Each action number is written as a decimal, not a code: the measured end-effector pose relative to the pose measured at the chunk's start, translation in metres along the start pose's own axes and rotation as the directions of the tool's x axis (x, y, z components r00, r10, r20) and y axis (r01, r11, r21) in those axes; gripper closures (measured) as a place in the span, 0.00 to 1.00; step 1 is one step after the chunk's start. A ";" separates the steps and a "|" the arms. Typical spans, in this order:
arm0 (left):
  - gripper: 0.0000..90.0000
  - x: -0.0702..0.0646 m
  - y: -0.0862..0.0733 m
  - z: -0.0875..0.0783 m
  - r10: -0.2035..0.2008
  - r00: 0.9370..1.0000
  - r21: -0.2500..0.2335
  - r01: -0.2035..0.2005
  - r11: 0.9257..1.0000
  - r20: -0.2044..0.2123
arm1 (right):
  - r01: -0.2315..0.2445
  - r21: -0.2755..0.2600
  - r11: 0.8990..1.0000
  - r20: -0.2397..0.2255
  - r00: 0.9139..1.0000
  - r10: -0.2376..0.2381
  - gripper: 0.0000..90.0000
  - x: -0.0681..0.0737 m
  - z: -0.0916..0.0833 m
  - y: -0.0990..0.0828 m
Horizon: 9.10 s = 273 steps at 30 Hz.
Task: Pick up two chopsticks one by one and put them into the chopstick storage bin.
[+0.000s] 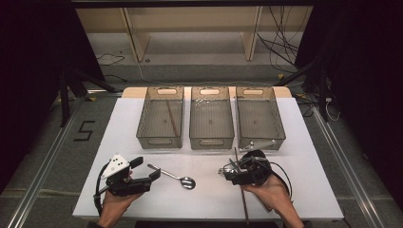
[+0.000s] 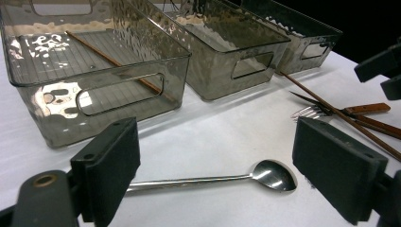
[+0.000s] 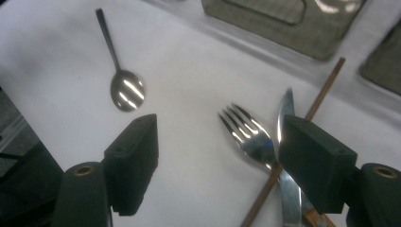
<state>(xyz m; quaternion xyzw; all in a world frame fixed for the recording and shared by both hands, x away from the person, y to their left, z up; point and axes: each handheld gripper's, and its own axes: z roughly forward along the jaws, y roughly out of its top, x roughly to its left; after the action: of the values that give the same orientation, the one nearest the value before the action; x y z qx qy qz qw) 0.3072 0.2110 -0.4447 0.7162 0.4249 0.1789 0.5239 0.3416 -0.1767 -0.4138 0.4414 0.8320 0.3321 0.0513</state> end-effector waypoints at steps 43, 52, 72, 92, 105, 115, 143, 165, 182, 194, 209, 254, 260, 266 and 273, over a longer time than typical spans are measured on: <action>0.17 0.000 -0.001 0.000 -0.003 1.000 0.004 0.003 1.000 0.005 | -0.020 0.276 0.961 0.127 0.992 -0.016 0.78 -0.001 0.026 -0.044; 0.17 0.000 -0.001 0.001 -0.001 1.000 0.006 0.001 1.000 0.008 | -0.021 0.277 0.961 0.146 0.989 -0.021 0.85 -0.001 0.027 -0.044; 0.17 0.000 -0.001 0.001 -0.001 1.000 0.008 0.001 1.000 0.006 | -0.043 0.236 0.971 0.115 0.993 0.016 0.94 0.001 0.027 -0.047; 0.17 0.001 -0.001 0.000 -0.006 1.000 0.005 0.006 1.000 0.001 | 0.033 0.141 0.989 0.061 0.997 -0.042 0.95 0.012 0.017 -0.027; 0.17 0.002 -0.001 0.000 -0.009 1.000 0.003 0.009 1.000 0.000 | 0.037 0.028 0.999 0.009 0.999 -0.037 0.95 0.012 0.018 0.017; 0.17 0.002 -0.001 0.000 -0.008 1.000 0.002 0.008 1.000 0.000 | 0.026 -0.026 0.999 -0.039 0.999 -0.027 0.95 0.017 0.027 0.044; 0.17 0.002 -0.001 -0.001 -0.007 1.000 -0.001 0.007 1.000 0.003 | -0.006 -0.072 0.997 -0.074 0.997 0.001 0.95 0.025 0.064 0.123; 0.17 0.002 0.000 -0.002 -0.009 1.000 -0.007 0.009 1.000 0.008 | -0.038 -0.095 0.995 -0.090 0.995 0.029 0.94 0.034 0.093 0.175; 0.17 0.002 0.000 -0.002 -0.016 1.000 -0.012 0.016 1.000 0.011 | -0.037 -0.080 0.996 -0.092 0.995 0.030 0.94 0.039 0.112 0.203; 0.17 0.001 0.001 -0.002 -0.011 1.000 -0.012 0.011 1.000 0.014 | -0.054 -0.074 0.996 -0.091 0.995 0.047 0.94 0.043 0.124 0.218; 0.17 0.001 0.001 -0.002 -0.012 1.000 -0.013 0.012 1.000 0.017 | -0.061 -0.061 0.996 -0.073 0.996 0.056 0.94 0.046 0.142 0.233; 0.17 0.001 0.001 -0.003 -0.010 1.000 -0.012 0.011 1.000 0.024 | -0.043 -0.057 0.997 -0.086 0.996 0.038 0.52 0.048 0.148 0.239; 0.17 0.001 0.000 -0.002 -0.008 1.000 -0.008 0.008 1.000 0.020 | -0.007 -0.085 0.996 -0.104 0.995 -0.002 0.43 0.045 0.122 0.231; 0.17 0.001 0.000 -0.002 -0.008 1.000 -0.007 0.009 1.000 0.019 | 0.021 -0.104 0.994 -0.109 0.993 -0.033 0.39 0.037 0.096 0.213; 0.17 0.002 0.000 -0.002 -0.014 1.000 -0.005 0.014 1.000 0.017 | 0.027 -0.127 0.992 -0.113 0.993 -0.041 0.34 0.026 0.072 0.188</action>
<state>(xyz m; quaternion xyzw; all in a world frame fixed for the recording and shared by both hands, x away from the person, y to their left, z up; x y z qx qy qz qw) 0.3069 0.2138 -0.4444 0.7134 0.4252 0.1701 0.5305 0.4848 -0.0476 -0.3518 0.4032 0.8184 0.4078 0.0364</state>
